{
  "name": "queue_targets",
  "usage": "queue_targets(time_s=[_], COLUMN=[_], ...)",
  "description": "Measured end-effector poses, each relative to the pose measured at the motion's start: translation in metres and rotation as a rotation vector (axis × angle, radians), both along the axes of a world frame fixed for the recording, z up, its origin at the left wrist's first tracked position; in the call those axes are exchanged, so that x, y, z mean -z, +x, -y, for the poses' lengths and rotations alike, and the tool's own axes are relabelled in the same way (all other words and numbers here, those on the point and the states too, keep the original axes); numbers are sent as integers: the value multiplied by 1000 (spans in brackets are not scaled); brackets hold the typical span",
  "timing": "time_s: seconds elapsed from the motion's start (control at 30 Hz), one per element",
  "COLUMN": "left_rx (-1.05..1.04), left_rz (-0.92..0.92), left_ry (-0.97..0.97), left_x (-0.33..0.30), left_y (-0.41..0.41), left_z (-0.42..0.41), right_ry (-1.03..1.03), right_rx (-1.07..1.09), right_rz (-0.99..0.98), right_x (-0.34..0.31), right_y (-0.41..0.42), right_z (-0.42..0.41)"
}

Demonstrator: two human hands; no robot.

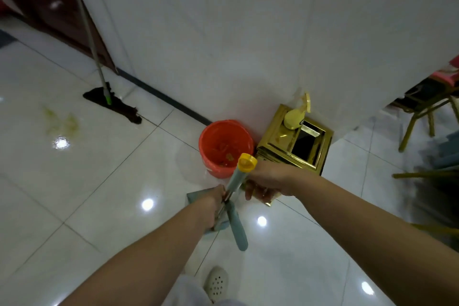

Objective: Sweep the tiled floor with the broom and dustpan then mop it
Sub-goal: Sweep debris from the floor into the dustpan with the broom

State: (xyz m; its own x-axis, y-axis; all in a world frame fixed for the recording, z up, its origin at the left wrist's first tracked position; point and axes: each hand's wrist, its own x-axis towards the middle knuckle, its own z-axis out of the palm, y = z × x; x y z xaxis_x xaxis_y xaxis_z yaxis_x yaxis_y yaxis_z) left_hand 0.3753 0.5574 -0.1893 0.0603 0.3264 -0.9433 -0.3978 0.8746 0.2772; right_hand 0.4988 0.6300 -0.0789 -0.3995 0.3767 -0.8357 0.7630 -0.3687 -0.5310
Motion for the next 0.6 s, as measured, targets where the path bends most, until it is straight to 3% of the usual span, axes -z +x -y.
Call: queue_targets(time_s=[0.37,0.5,0.6], left_rx=[76,32,20], left_rz=[-116,-98,-121], left_ry=[262,324,379], left_x=[-52,-71,-76], left_y=[-34,-69,-116], left_z=[3,-4,-3], right_ry=[155,359,394], right_rx=[-237,-505,-562], right_rz=[123,294,326], right_x=[-9,-23,-40], right_y=[-48,-91,-130], right_z=[-25,-39,-47])
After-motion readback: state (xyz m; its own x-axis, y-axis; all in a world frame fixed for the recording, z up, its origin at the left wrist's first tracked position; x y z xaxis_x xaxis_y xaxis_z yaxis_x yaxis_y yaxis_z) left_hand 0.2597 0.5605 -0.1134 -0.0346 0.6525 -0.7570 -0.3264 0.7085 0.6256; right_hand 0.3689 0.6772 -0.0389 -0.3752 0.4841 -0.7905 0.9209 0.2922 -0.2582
